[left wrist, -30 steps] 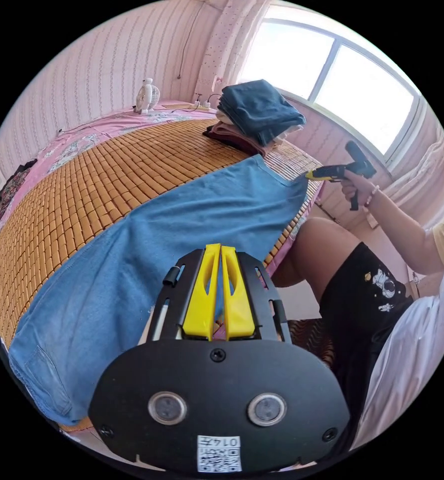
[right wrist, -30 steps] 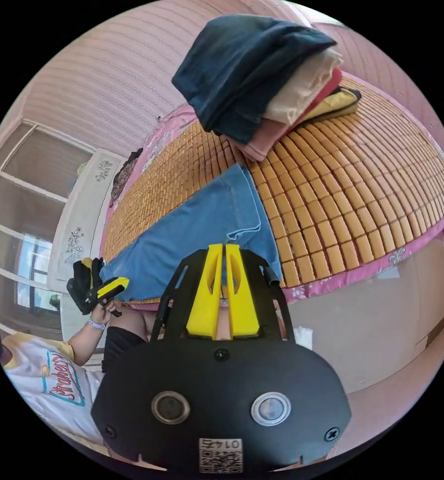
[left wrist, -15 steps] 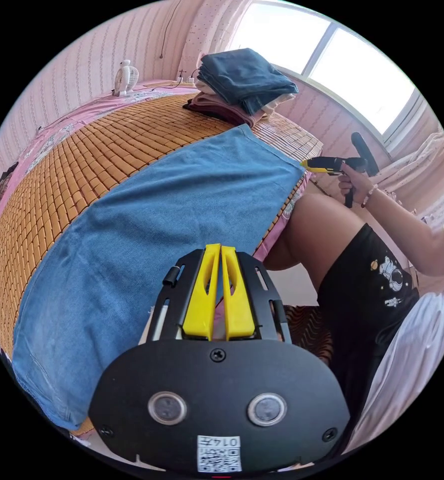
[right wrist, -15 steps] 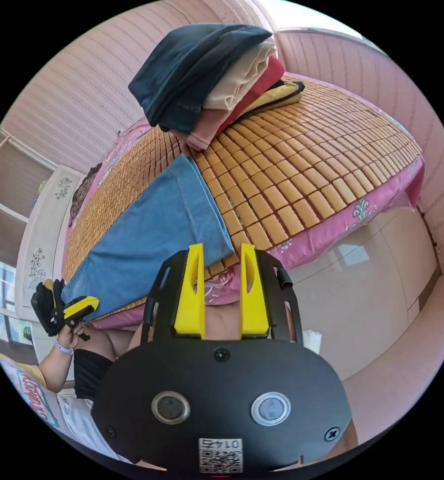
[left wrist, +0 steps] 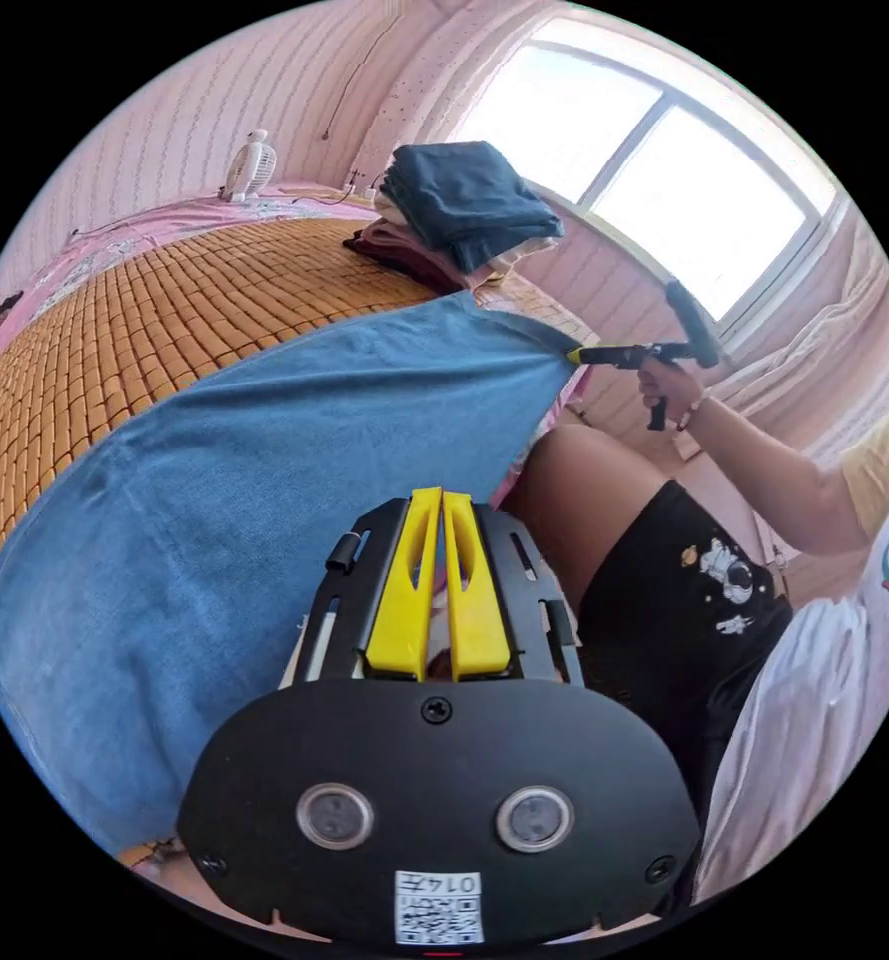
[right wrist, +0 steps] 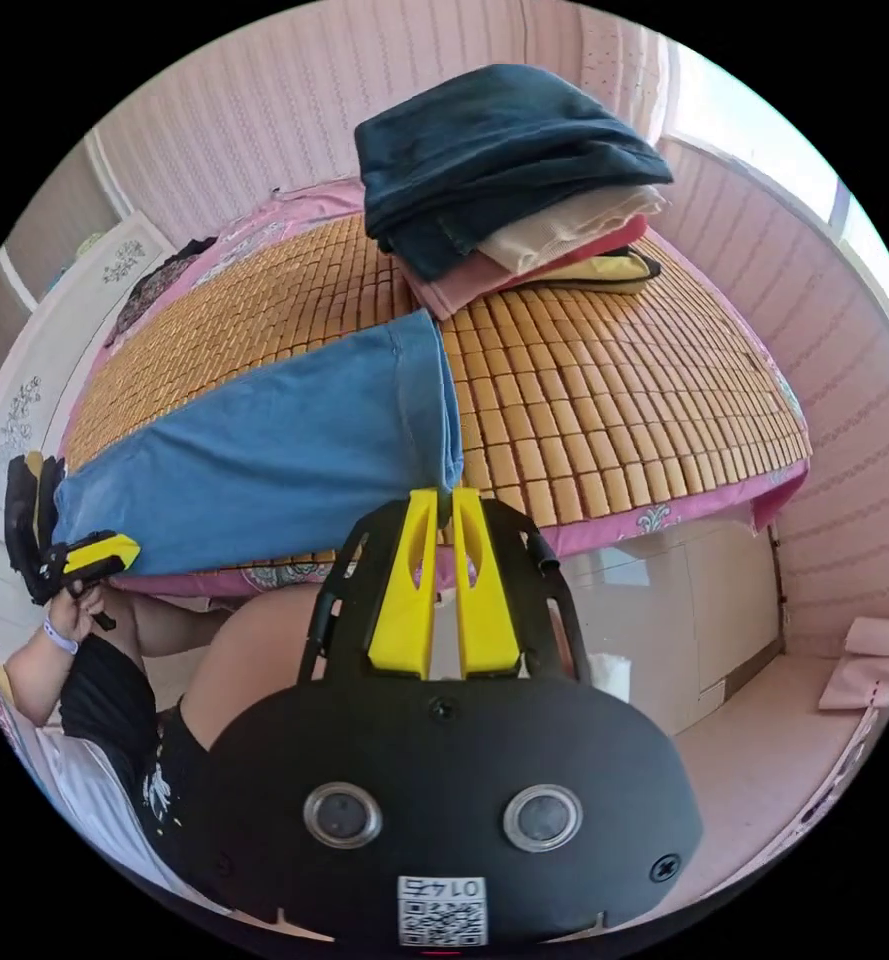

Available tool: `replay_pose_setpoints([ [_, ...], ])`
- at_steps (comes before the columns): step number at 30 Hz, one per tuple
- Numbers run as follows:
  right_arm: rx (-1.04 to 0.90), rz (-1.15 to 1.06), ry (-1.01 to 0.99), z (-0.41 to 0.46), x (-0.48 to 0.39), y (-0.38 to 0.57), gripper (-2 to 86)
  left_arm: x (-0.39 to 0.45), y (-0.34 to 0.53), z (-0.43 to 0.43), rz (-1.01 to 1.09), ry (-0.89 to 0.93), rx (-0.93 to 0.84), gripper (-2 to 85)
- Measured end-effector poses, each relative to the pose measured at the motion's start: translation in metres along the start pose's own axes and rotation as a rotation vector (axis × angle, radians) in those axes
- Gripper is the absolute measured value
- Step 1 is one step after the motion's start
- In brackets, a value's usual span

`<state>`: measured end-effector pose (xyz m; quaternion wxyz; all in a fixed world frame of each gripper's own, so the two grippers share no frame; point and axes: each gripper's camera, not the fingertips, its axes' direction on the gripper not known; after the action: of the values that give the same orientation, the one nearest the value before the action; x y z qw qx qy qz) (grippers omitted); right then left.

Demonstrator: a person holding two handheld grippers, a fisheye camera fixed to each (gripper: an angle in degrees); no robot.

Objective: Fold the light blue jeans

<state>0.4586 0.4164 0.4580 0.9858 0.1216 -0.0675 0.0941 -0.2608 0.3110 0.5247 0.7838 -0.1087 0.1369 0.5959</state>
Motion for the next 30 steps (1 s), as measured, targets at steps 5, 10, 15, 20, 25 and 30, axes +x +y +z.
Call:
replay_pose_setpoints([
  [5,-0.032,0.107,0.102,0.031,-0.012,0.01,4.9,-0.03,0.035,-0.071,-0.088,-0.072,0.138,-1.0],
  [10,0.085,0.094,0.211,0.038,-0.074,0.012,7.8,-0.107,0.115,-0.181,-0.238,-0.076,0.339,-0.8],
  [15,0.187,-0.28,-0.08,0.072,-0.213,0.004,8.2,-0.187,0.208,-0.295,-0.566,-0.432,0.433,2.7],
  [20,0.151,-0.876,-0.177,0.137,-0.41,-0.008,8.4,-0.248,0.236,-0.341,-0.749,-0.735,0.414,12.0],
  [25,0.019,-1.032,-0.185,0.211,-0.522,-0.026,9.1,-0.295,0.25,-0.341,-0.893,-0.811,0.471,14.6],
  [30,-0.08,-0.978,-0.148,0.276,-0.567,-0.024,8.0,-0.316,0.272,-0.329,-1.113,-0.658,0.538,13.7],
])
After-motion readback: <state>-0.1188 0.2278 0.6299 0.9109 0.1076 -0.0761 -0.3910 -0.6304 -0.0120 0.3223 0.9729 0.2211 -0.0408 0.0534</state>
